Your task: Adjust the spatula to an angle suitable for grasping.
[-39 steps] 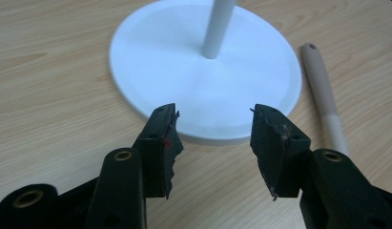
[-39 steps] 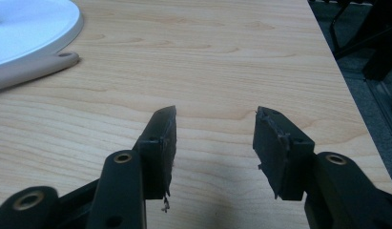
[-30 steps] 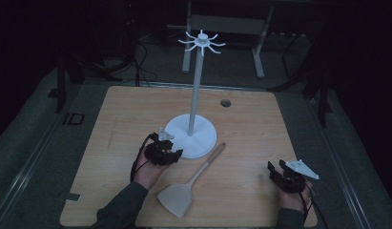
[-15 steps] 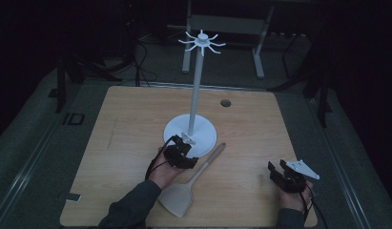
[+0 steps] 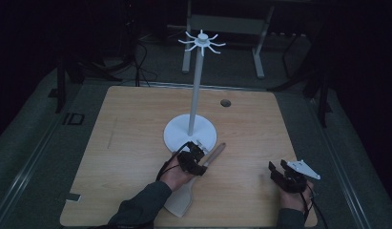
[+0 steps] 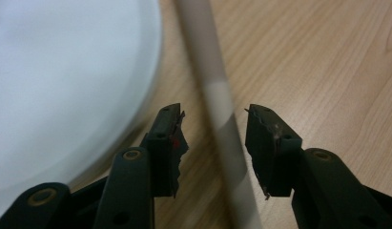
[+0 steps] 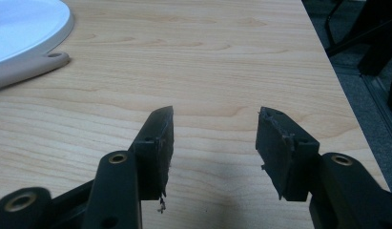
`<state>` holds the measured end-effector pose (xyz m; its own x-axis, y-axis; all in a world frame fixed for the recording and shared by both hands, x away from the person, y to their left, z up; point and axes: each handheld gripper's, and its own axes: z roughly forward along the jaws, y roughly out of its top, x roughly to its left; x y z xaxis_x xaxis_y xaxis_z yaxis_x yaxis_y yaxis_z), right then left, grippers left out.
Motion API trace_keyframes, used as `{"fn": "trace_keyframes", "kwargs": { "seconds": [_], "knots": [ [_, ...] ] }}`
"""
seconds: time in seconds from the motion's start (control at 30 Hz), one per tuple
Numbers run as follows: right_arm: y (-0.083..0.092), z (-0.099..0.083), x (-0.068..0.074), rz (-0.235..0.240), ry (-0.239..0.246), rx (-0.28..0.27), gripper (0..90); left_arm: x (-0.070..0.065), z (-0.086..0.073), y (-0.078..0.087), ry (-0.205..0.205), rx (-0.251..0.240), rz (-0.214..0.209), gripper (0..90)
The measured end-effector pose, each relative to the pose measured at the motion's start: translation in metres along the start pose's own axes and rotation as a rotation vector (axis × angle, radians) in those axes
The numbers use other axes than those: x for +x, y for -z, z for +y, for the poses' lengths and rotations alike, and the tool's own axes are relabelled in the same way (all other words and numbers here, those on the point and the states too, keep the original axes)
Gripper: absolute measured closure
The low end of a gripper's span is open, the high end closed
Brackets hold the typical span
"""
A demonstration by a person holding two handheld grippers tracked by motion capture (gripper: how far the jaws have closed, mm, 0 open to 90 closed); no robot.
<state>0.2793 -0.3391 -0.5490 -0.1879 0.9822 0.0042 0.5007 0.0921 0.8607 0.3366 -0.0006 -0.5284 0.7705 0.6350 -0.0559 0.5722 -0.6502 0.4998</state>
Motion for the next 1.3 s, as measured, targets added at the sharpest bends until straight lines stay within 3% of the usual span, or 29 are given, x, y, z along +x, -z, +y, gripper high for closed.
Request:
{"fn": "trace_keyframes", "kwargs": {
  "seconds": [0.13, 0.2, 0.27, 0.5, 0.7, 0.93, 1.07, 1.17, 1.3],
  "knots": [
    [0.000, 0.000, 0.000, -0.003, -0.003, -0.003, 47.0, -0.005, 0.002, -0.006, -0.045, 0.037, 0.005, 66.9],
    [0.000, 0.000, -0.001, -0.003, -0.005, -0.004, 46.9, -0.005, 0.002, -0.006, -0.049, 0.041, 0.011, 70.5],
    [0.000, 0.000, -0.001, -0.002, -0.005, -0.004, 46.9, -0.004, 0.001, -0.006, -0.050, 0.045, 0.006, 71.1],
    [0.001, 0.000, -0.001, -0.001, -0.006, -0.004, 46.7, -0.008, -0.001, 0.000, -0.160, 0.092, -0.018, 74.1],
    [0.001, 0.000, -0.001, -0.001, -0.006, -0.003, 46.7, -0.007, -0.007, 0.004, -0.191, 0.109, -0.031, 75.2],
    [0.001, -0.001, -0.002, 0.000, -0.009, -0.004, 46.5, -0.005, -0.020, 0.014, -0.257, 0.140, -0.057, 75.8],
    [0.001, -0.001, -0.002, 0.000, -0.010, -0.002, 46.4, 0.000, -0.027, 0.019, -0.277, 0.157, -0.071, 76.3],
    [0.001, -0.002, -0.001, 0.002, -0.011, 0.004, 46.3, 0.005, -0.029, 0.020, -0.260, 0.159, -0.090, 76.3],
    [0.000, -0.002, -0.001, 0.003, -0.012, 0.004, 45.9, 0.001, -0.025, 0.015, -0.265, 0.185, -0.072, 72.8]
  ]
}}
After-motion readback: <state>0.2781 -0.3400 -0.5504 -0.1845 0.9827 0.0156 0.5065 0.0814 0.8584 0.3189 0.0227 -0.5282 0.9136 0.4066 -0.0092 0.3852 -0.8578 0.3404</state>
